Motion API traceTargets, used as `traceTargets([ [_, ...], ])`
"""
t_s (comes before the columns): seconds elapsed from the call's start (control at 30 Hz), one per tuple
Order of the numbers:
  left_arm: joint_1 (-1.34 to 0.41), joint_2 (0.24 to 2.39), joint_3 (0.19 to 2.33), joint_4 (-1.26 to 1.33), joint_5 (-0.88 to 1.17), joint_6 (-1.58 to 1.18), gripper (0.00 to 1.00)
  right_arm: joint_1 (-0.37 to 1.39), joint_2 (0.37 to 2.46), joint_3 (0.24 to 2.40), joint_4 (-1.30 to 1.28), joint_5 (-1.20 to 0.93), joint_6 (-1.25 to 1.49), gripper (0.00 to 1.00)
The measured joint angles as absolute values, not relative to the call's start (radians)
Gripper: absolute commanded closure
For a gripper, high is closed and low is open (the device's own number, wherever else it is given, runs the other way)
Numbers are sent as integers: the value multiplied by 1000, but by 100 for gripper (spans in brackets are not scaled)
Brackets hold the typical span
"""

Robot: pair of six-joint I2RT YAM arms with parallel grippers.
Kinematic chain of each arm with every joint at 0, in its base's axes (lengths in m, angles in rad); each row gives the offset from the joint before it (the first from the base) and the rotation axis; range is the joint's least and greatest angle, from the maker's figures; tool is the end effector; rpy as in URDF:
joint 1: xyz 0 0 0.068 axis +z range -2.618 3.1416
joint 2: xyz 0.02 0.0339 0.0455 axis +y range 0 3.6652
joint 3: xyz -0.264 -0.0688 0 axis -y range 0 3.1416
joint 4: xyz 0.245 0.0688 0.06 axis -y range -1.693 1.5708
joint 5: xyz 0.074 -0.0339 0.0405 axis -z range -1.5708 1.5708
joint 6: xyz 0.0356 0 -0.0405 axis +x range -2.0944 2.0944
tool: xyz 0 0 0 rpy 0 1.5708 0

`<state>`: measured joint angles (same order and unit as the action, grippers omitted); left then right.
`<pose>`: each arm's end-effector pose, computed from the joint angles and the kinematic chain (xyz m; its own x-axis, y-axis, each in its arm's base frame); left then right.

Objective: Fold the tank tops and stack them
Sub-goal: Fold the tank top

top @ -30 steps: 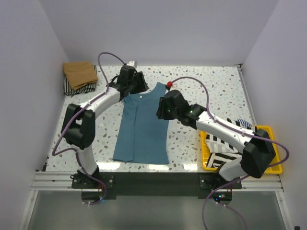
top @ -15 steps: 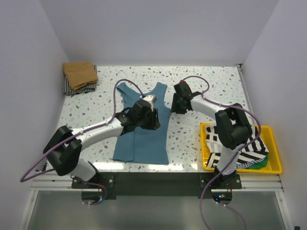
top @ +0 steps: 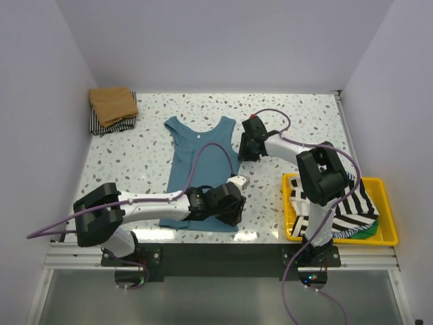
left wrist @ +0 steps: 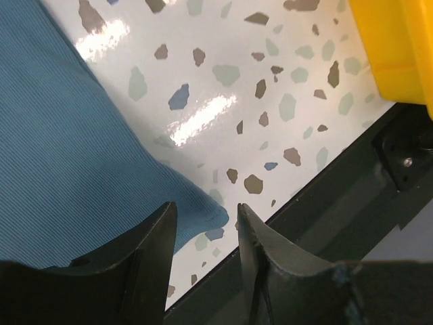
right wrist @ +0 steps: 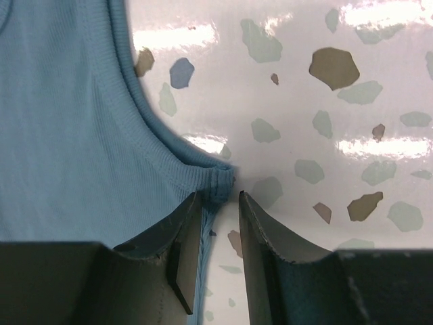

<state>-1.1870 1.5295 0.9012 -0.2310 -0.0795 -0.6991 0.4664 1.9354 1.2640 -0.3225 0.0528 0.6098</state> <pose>0.1202 -0.2902 0.1989 -0.7994 0.2664 -0.5385 0.5101 0.7744 -0.3742 0.3608 0.1796 0.1629 -0.8562 0.2093 -0.4724 0.0817 0.9576 0.2761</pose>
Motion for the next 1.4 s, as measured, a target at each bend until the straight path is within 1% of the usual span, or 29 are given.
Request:
traceTargets([
  [0.2,-1248,1586,910,-272,-134,-736,56,466,1946,1267,-306,58,614,76],
  [0.3,-1275,1614,928,-287,-154,-748,58,466,1953,1269,-298,60,616,83],
  [0.33,-1284,1626,937,-295,-162,-750,59,466,1954,1270,-297,60,617,89],
  [0.37,-1292,1639,947,-302,-168,-752,66,466,1956,1271,-294,60,617,95],
  [0.43,-1308,1672,967,-318,-186,-763,71,466,1957,1272,-291,62,622,96],
  [0.47,-1311,1681,974,-325,-192,-767,74,466,1957,1273,-290,64,622,99],
  [0.5,-1316,1693,984,-333,-198,-767,82,466,1957,1273,-290,67,622,99],
  [0.57,-1324,1710,1000,-344,-209,-768,89,466,1957,1273,-290,72,623,100],
  [0.6,-1328,1718,1009,-350,-214,-767,98,466,1957,1273,-290,78,624,100],
  [0.63,-1330,1721,1014,-354,-217,-770,100,465,1957,1273,-291,84,624,100],
  [0.93,-1356,1714,1035,-343,-223,-764,100,443,1934,1264,-329,157,614,100],
  [1.13,-1355,1599,983,-303,-236,-773,100,433,1913,1264,-374,188,601,100],
  [1.4,-1303,1440,837,-266,-252,-843,100,439,1910,1306,-405,184,598,100],
])
